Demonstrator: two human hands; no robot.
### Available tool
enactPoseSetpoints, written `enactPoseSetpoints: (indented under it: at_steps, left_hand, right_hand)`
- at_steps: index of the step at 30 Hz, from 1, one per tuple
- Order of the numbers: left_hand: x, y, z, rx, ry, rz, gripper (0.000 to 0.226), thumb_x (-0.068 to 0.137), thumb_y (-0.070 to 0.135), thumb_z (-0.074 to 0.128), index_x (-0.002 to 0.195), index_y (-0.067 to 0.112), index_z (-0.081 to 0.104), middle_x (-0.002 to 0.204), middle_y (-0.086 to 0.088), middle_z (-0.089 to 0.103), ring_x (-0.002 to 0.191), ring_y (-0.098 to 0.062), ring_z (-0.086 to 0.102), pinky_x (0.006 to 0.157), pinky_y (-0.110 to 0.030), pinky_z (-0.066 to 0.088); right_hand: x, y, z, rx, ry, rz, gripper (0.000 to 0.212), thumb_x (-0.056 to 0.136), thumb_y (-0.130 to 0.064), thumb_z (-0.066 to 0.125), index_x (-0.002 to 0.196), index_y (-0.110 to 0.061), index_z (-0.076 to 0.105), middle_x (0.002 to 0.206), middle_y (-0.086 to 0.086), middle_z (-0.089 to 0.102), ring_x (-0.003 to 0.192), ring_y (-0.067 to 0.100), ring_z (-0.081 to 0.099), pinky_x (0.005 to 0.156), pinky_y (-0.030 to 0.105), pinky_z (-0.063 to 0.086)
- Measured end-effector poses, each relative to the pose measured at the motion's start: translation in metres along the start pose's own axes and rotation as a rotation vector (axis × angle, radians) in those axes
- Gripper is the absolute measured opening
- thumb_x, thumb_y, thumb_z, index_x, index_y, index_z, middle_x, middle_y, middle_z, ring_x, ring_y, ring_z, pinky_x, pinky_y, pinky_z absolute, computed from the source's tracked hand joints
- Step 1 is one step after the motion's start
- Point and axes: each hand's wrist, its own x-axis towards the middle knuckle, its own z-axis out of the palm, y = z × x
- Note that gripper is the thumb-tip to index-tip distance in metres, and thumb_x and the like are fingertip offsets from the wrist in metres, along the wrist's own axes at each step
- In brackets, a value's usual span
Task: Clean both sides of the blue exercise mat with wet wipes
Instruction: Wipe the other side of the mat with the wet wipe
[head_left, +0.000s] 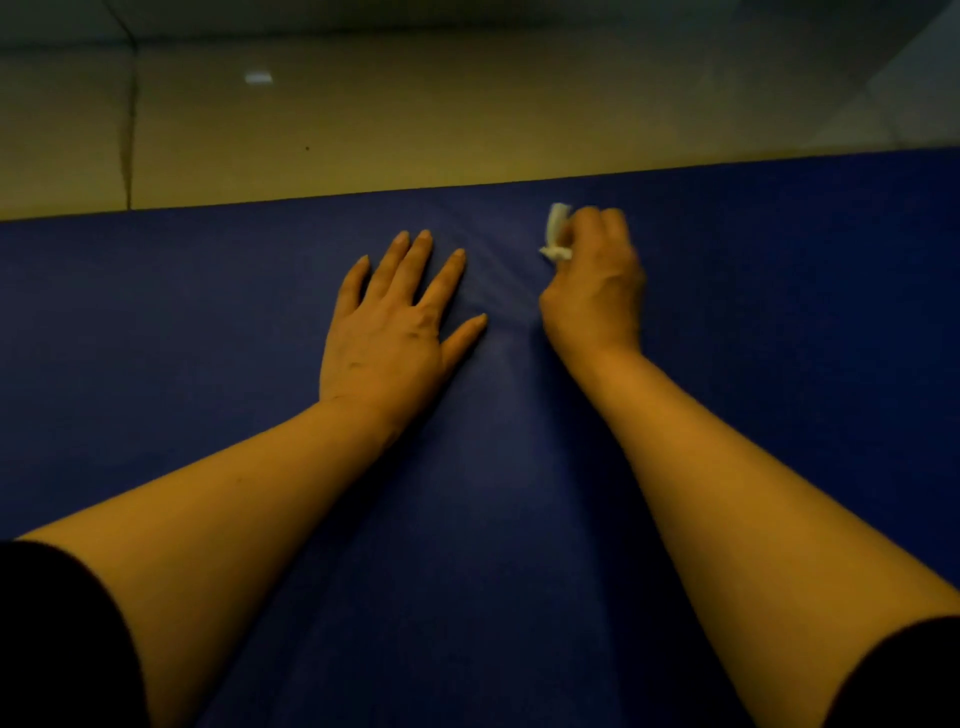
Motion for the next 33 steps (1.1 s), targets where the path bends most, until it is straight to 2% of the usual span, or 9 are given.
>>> enactPoseSetpoints:
  at_steps: [3,5,11,13,15,18,24,30,33]
  left_hand:
    - [0.001,0.0,0.0,-0.008,-0.01,0.001,0.071,0.092,0.062,0.022,0.153,0.028,0.017,0.162,-0.004,0.013,0.149,-0.019,0.005,0.12,-0.041,0.003]
    - [0.001,-0.001,-0.001,-0.006,-0.059,-0.015,0.069,0.095,0.059,0.027,0.154,0.026,0.013,0.162,-0.005,0.007,0.15,-0.021,0.001,0.12,-0.042,0.001]
    - [-0.052,0.024,-0.012,-0.061,-0.177,-0.001,0.069,0.099,0.045,0.04,0.155,0.016,0.011,0.162,-0.008,-0.003,0.149,-0.02,-0.006,0.119,-0.047,-0.003]
    - [-0.086,0.038,-0.004,-0.096,-0.111,0.01,0.067,0.099,0.043,0.041,0.153,0.011,0.017,0.162,-0.01,0.003,0.15,-0.021,-0.001,0.118,-0.049,-0.001]
    - [-0.114,0.053,0.002,-0.111,0.005,0.02,0.065,0.095,0.042,0.039,0.148,0.005,0.033,0.159,-0.014,0.02,0.148,-0.025,0.015,0.117,-0.054,0.01]
    - [-0.143,0.064,0.011,-0.084,0.026,-0.002,0.07,0.091,0.046,0.031,0.145,0.003,0.037,0.155,-0.014,0.029,0.146,-0.025,0.023,0.116,-0.057,0.017]
    - [-0.157,0.068,0.019,0.026,-0.026,-0.018,0.07,0.095,0.049,0.023,0.15,0.006,0.028,0.158,-0.011,0.023,0.148,-0.023,0.017,0.115,-0.056,0.011]
    - [-0.155,0.069,0.019,0.002,0.018,-0.017,0.071,0.091,0.049,0.03,0.146,0.006,0.038,0.155,-0.011,0.032,0.145,-0.023,0.026,0.114,-0.056,0.015]
    - [-0.155,0.069,0.019,0.015,0.029,-0.028,0.072,0.091,0.05,0.029,0.146,0.006,0.038,0.155,-0.011,0.032,0.145,-0.022,0.026,0.114,-0.055,0.014]
  right_hand:
    - [-0.031,-0.027,0.008,0.082,-0.11,-0.208,0.016,0.072,-0.001,0.049,0.086,0.001,0.057,0.089,0.021,0.055,0.071,0.037,0.052,0.06,0.025,0.024]
    - [-0.033,-0.024,0.005,0.068,-0.146,-0.258,0.012,0.077,0.001,0.054,0.088,0.001,0.057,0.091,0.021,0.056,0.075,0.038,0.053,0.059,0.025,0.022]
    - [-0.011,0.022,-0.032,-0.148,-0.053,0.159,0.024,0.087,-0.002,0.052,0.111,0.0,0.052,0.122,0.018,0.049,0.105,0.031,0.051,0.075,0.023,0.032]
    - [-0.028,0.005,-0.029,-0.154,-0.098,0.111,0.024,0.087,-0.003,0.05,0.11,0.001,0.053,0.12,0.019,0.05,0.103,0.036,0.051,0.075,0.03,0.032]
    - [-0.054,-0.016,-0.022,-0.033,-0.166,-0.075,0.018,0.083,-0.001,0.053,0.099,0.003,0.058,0.106,0.023,0.056,0.092,0.04,0.054,0.067,0.033,0.028]
    - [-0.079,-0.021,-0.027,0.006,-0.292,-0.262,0.011,0.078,0.002,0.055,0.089,0.001,0.058,0.096,0.022,0.056,0.083,0.04,0.053,0.059,0.026,0.021]
    - [-0.059,0.017,-0.057,-0.164,-0.172,0.184,0.019,0.085,-0.005,0.056,0.104,-0.001,0.056,0.113,0.018,0.053,0.097,0.038,0.053,0.074,0.038,0.038]
    - [-0.112,-0.033,-0.043,0.011,-0.388,-0.155,0.016,0.079,-0.004,0.058,0.095,-0.003,0.056,0.104,0.017,0.056,0.091,0.036,0.053,0.064,0.03,0.028]
    - [-0.094,0.003,-0.061,-0.051,-0.3,-0.039,0.014,0.081,-0.001,0.056,0.095,-0.001,0.057,0.105,0.02,0.056,0.093,0.038,0.053,0.066,0.033,0.029]
